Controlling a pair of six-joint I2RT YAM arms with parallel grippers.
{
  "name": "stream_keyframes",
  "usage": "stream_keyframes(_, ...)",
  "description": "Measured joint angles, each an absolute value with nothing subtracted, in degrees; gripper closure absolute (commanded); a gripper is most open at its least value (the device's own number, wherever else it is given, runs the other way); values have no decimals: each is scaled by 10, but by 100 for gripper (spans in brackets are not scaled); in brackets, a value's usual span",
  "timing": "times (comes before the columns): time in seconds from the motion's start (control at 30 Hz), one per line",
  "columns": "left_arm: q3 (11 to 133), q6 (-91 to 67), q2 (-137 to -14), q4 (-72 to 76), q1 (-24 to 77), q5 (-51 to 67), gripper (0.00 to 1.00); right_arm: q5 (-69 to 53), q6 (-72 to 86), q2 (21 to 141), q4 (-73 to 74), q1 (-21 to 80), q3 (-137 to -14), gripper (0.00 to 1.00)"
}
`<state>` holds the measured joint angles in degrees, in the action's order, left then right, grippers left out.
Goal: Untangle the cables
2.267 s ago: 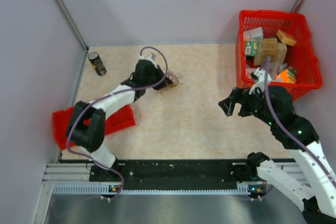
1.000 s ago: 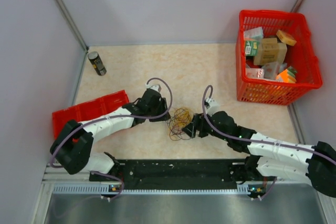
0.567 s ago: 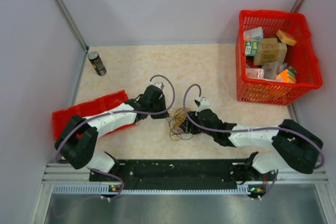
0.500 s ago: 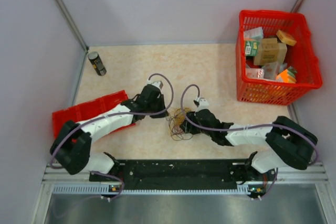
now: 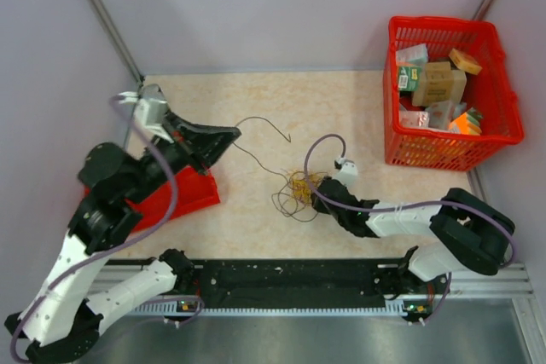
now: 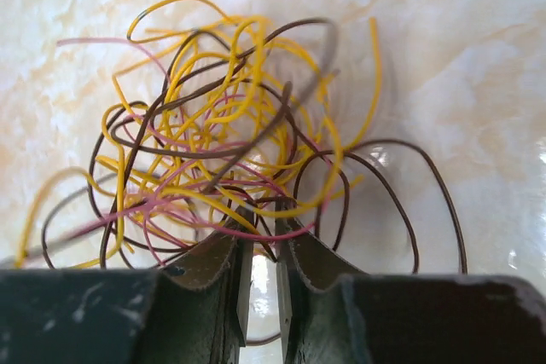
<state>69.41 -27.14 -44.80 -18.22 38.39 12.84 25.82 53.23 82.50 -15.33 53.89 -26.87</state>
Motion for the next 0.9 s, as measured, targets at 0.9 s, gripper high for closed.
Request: stream_keyframes(0.9, 992, -189, -426, -332, 384, -152, 100, 466, 827, 585, 77, 539, -180, 100)
